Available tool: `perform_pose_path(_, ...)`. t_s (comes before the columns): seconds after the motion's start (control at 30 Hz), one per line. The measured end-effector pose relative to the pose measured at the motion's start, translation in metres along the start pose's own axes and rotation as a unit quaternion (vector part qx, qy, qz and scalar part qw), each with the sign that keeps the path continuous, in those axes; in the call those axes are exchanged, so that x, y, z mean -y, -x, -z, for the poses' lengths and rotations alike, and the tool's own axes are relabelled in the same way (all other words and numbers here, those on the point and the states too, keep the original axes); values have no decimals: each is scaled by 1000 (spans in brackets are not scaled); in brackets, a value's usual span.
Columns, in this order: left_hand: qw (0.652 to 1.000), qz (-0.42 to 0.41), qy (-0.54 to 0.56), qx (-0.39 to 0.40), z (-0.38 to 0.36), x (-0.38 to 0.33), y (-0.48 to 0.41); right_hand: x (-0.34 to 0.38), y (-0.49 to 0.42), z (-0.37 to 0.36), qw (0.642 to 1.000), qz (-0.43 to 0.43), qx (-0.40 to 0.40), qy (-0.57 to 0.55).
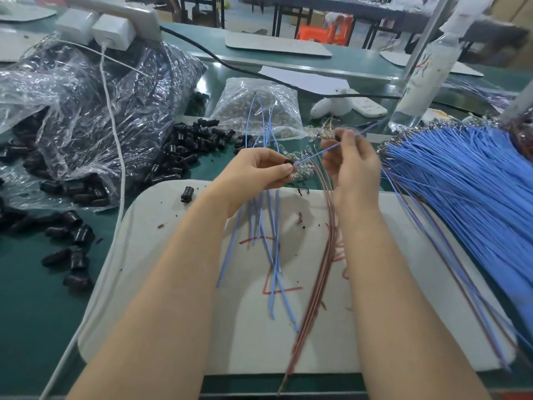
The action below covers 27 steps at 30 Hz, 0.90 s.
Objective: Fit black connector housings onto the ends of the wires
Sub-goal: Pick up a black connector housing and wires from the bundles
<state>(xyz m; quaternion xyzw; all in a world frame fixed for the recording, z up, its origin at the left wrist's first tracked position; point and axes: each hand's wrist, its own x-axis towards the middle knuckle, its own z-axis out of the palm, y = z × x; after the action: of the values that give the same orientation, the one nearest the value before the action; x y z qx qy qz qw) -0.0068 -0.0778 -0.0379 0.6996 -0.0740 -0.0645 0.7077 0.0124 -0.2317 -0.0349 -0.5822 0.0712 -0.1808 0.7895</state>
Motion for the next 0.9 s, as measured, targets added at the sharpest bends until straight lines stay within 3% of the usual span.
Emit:
perform_pose_path(0.07,1000,-9,-13,-18,0,0,1,3,-2,5,997,-22,-12,-79)
perform_pose_path(0.13,998,-24,-31,-42,-2,1,-1,2,0,0,994,-52,27,-88)
perform_pose_path(0.27,990,-64,-91,-90,-6,5,-4,-7,10,-11,987,-26,112,113)
perform_pose_path(0.47,952,-115,-216,-182,-5,12,-6,-5,9,-8,987,69,42,142)
perform_pose_path(0.9,949,-130,-196,-211,-2,17,-11,-5,23,-18,962,176,73,193)
